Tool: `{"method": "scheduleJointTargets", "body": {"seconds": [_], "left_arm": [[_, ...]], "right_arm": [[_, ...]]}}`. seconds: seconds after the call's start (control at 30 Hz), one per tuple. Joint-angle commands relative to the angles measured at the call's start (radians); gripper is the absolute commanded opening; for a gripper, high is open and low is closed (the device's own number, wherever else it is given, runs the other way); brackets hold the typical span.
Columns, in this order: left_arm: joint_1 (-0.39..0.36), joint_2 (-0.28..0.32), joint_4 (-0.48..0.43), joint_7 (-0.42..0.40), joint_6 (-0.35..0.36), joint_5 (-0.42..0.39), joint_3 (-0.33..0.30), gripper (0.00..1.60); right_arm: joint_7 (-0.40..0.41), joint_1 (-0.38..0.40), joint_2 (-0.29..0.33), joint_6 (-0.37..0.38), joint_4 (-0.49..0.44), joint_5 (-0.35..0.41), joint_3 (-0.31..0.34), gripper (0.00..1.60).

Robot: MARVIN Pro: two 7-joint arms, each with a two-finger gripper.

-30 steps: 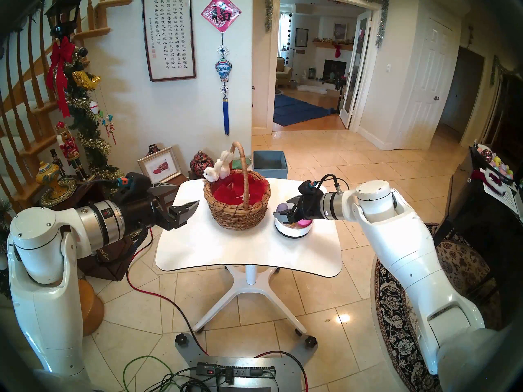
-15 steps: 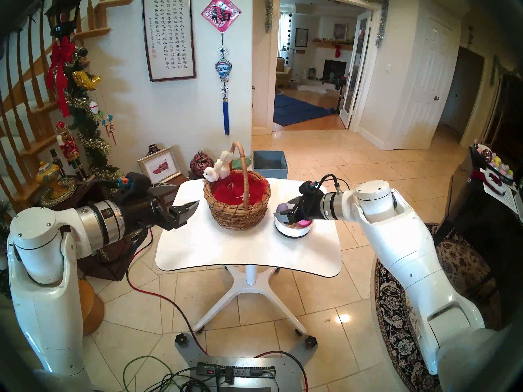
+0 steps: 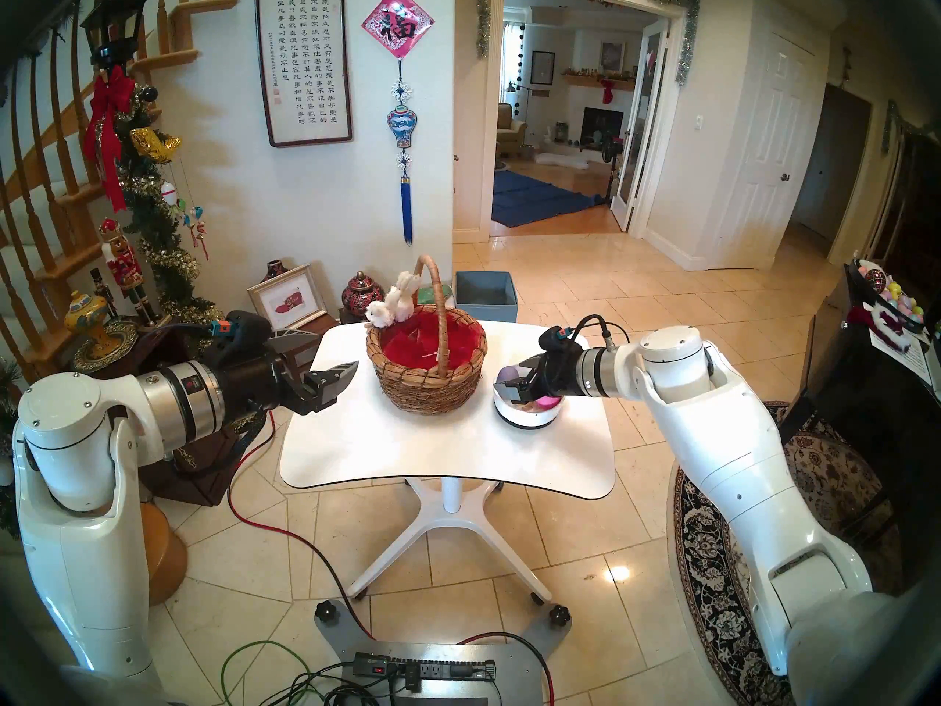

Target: Put easter egg into basket

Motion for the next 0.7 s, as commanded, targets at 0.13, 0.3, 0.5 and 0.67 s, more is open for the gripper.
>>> {"method": "scheduleJointTargets", "body": {"seconds": [0.13, 0.3, 0.5, 0.67], "left_arm": [[-0.003, 0.001, -0.005, 0.001, -0.001, 0.001, 0.002, 1.6], [-0.003, 0.001, -0.005, 0.001, -0.001, 0.001, 0.002, 1.6], [-0.003, 0.001, -0.005, 0.001, -0.001, 0.001, 0.002, 1.6], [-0.003, 0.001, -0.005, 0.001, -0.001, 0.001, 0.002, 1.6]], "right_arm": [[0.001, 0.005, 0.002, 0.006, -0.004, -0.003, -0.007, 1.56], [-0.002, 0.004, 0.001, 0.006, -0.002, 0.0, -0.009, 1.51], [-0.006, 0.003, -0.003, 0.004, 0.001, 0.0, -0.014, 1.37], [-0.011, 0.002, -0.005, 0.0, 0.002, 0.002, -0.014, 1.15]]}}
